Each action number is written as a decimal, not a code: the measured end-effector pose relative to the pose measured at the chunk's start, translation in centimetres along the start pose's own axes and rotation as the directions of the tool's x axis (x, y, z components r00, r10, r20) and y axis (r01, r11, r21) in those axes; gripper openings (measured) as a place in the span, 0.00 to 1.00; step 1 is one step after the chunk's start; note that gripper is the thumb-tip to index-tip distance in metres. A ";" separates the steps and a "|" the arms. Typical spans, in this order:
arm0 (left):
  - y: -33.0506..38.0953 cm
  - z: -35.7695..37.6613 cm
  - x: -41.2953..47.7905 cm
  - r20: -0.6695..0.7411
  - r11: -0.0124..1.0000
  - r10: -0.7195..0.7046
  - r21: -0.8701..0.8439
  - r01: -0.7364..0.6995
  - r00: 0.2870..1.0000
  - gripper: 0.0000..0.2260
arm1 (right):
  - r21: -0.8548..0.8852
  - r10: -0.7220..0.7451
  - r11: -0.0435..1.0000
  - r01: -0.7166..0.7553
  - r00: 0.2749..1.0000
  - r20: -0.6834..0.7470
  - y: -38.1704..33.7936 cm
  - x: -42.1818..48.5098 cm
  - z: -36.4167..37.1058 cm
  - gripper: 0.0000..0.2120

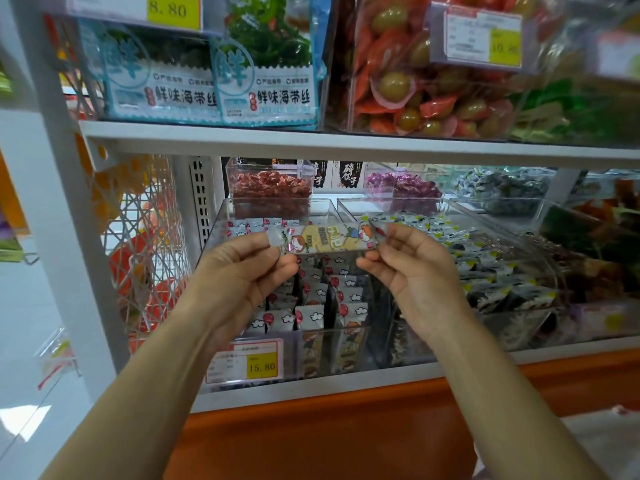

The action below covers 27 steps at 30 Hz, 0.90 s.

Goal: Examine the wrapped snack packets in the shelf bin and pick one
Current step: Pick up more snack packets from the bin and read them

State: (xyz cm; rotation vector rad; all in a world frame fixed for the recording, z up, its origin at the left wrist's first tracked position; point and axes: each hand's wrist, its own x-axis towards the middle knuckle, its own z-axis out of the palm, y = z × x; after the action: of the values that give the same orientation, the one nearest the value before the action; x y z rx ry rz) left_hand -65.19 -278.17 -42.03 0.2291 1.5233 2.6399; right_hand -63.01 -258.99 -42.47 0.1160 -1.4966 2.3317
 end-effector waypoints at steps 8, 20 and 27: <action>-0.6 -0.2 0.0 0.136 0.990 0.019 0.135 -0.038 0.991 0.10 | -0.462 -0.251 0.858 0.226 0.968 0.008 0.0 -0.5 -0.2 0.11; -0.8 0.2 -0.2 0.059 0.938 0.094 0.330 -0.108 0.994 0.11 | -0.153 -0.066 0.986 0.071 0.997 0.033 -0.1 -0.3 -0.2 0.06; -0.4 0.4 -0.2 -0.049 0.952 0.099 0.297 -0.080 0.994 0.09 | -0.076 0.016 0.997 -0.013 0.999 0.034 0.2 -0.5 0.3 0.06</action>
State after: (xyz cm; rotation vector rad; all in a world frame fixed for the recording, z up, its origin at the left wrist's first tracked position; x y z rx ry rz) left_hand -64.91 -277.61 -42.20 0.2411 1.9717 2.4951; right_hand -62.62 -259.50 -42.67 0.1264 -1.6049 2.2918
